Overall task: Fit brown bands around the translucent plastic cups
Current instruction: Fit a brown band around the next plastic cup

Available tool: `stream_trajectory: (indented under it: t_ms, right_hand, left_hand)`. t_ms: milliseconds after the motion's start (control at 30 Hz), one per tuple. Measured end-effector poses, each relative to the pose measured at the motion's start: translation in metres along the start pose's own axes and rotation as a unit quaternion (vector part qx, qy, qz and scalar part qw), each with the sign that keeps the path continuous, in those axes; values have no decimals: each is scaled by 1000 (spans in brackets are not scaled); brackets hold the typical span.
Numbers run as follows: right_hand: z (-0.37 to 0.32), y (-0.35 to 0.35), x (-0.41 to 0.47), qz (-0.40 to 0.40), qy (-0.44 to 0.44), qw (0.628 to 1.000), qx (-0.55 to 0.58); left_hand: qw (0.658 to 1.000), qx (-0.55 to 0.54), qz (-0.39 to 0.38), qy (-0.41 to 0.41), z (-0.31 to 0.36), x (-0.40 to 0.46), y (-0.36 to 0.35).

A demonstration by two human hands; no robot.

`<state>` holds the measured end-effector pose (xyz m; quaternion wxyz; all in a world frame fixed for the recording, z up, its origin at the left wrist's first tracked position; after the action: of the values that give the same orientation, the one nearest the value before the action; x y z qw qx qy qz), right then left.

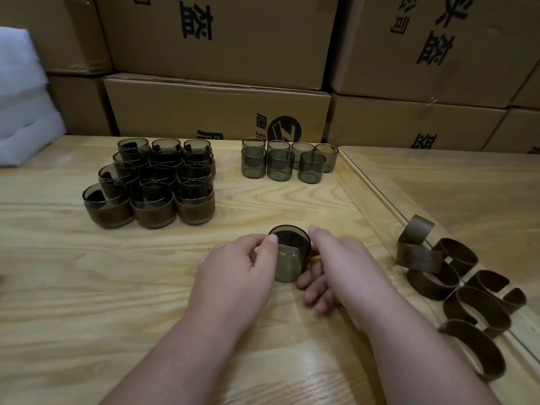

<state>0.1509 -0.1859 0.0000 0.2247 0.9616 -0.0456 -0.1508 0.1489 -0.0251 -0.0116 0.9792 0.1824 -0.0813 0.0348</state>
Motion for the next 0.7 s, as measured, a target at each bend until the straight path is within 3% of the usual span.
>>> stream_trajectory:
  t_ms: [333, 433, 600, 700]
  right_hand:
    - [2, -7, -7, 52, 148, 984, 89]
    - [5, -8, -3, 77, 165, 982, 49]
    - [6, -14, 1, 116, 210, 962, -130]
    - [4, -20, 4, 128, 236, 950, -157]
  left_hand:
    - [994, -104, -24, 5, 3, 0, -4]
    - [993, -112, -25, 20, 0, 2, -5]
    - [983, -168, 6, 66, -3, 6, -3]
    - [981, -179, 20, 74, -2, 7, -1]
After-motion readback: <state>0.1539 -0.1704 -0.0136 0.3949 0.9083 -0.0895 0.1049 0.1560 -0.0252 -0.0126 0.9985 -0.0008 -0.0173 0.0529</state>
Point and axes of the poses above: each hand's wrist, its own x-axis towards the middle knuckle, its own y-axis out of the back of the hand, z = x × y, the point moved 1 cm from there along x, towards the middle knuckle, and after that the axes turned 13 degrees about -x, right-handed, at the moved point
